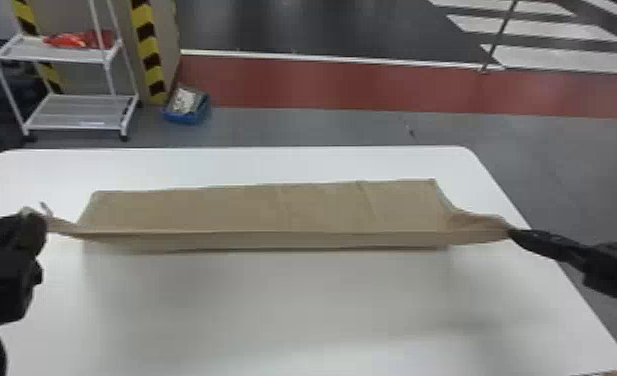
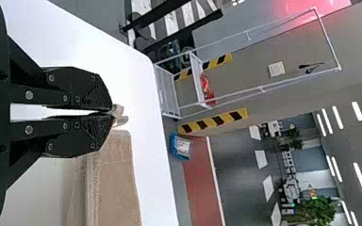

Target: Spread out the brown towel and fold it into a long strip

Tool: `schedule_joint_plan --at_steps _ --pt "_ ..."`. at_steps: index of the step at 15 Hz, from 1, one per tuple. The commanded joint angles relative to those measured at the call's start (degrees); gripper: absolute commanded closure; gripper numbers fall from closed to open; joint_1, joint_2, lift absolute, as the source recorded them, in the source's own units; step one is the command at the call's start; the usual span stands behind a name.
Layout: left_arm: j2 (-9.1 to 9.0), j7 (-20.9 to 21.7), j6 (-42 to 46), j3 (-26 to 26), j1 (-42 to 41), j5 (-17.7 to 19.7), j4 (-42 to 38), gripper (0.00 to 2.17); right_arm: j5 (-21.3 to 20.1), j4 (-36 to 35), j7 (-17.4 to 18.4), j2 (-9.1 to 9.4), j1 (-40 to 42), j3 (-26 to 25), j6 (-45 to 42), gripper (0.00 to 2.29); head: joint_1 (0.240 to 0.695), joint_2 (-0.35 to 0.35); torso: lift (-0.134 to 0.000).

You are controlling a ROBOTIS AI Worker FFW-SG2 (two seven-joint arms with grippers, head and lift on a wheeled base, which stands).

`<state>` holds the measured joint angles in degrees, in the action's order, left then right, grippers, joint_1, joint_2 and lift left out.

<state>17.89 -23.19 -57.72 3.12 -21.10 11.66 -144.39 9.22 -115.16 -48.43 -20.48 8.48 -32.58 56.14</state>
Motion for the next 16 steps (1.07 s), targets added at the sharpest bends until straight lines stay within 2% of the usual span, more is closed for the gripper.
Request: schedule_joint_plan --at_steps 1,4,7,11,12,16 --pt "-0.14 -1.24 -3.94 0.22 -1.67 -0.41 -1.78 0.86 0.27 -4.73 -0.17 0.27 2.25 -2.23 2.88 1.36 0.695 -0.127 -0.125" --pt "-0.58 -1.24 -6.05 0.14 -4.13 -0.67 -4.33 0.87 -0.61 -5.17 -1.14 0.27 2.69 -3.11 3.24 1.36 0.695 -0.123 -0.125" --pt "-0.67 -1.33 -6.40 0.31 -5.45 -0.67 -5.03 0.88 0.18 -4.90 -2.02 1.41 3.83 -4.78 2.36 1.36 0.695 -0.142 -0.125" --pt "-0.67 -0.71 -8.86 0.58 -5.36 -0.05 -5.12 0.88 -1.22 -3.23 -2.02 1.50 3.65 -3.19 1.48 1.36 0.695 -0.150 -0.125" --pt "-0.67 -0.19 -10.97 0.58 -5.45 1.26 -5.12 0.88 -1.40 -2.88 -2.02 1.68 3.65 -2.84 1.13 1.36 0.695 -0.149 -0.125" --pt "-2.34 -0.80 -9.39 0.84 -6.41 9.09 -2.74 0.88 -2.63 -2.18 -1.67 1.94 3.57 -1.08 0.25 1.36 0.695 -0.164 -0.125"
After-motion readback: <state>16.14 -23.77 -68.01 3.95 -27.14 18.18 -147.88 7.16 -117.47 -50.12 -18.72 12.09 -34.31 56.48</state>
